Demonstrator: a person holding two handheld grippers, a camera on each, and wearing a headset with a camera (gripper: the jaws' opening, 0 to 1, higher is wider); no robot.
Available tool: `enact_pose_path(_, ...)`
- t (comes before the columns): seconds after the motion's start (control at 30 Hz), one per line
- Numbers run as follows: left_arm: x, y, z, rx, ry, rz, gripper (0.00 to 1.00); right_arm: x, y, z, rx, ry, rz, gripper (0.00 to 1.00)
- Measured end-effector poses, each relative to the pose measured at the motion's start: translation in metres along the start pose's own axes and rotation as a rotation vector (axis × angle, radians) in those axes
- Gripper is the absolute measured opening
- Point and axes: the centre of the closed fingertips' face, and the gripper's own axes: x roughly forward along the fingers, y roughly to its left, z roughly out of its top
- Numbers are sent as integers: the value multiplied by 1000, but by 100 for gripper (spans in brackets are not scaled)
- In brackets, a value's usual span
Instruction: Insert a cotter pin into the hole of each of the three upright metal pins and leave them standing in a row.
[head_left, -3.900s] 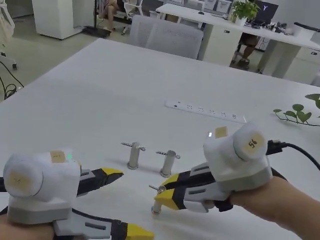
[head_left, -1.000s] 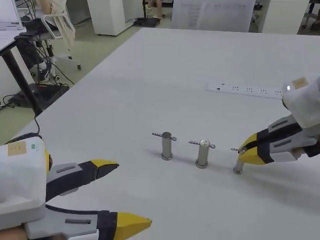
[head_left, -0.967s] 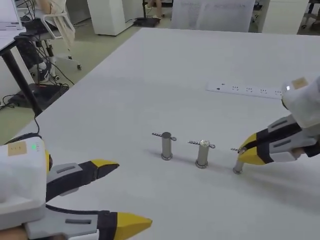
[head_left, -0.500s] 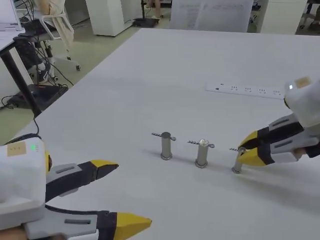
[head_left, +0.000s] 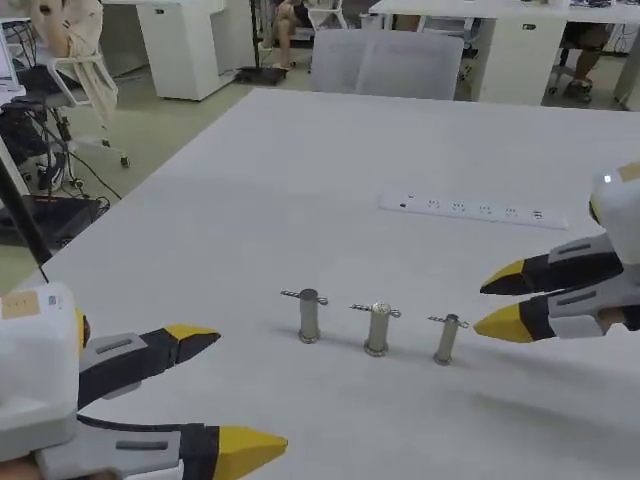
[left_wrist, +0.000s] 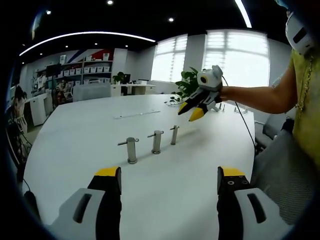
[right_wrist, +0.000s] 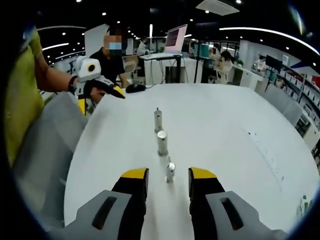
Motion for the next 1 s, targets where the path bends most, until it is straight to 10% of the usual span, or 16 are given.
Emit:
enact_pose_path(0.43, -9, 3, 23, 43, -52, -30, 83, -48, 36, 6, 76, -92, -158, 42)
enact_pose_path(1.0, -6, 23, -1, -14, -26, -21, 89, -47, 54, -30, 252, -188, -325, 68)
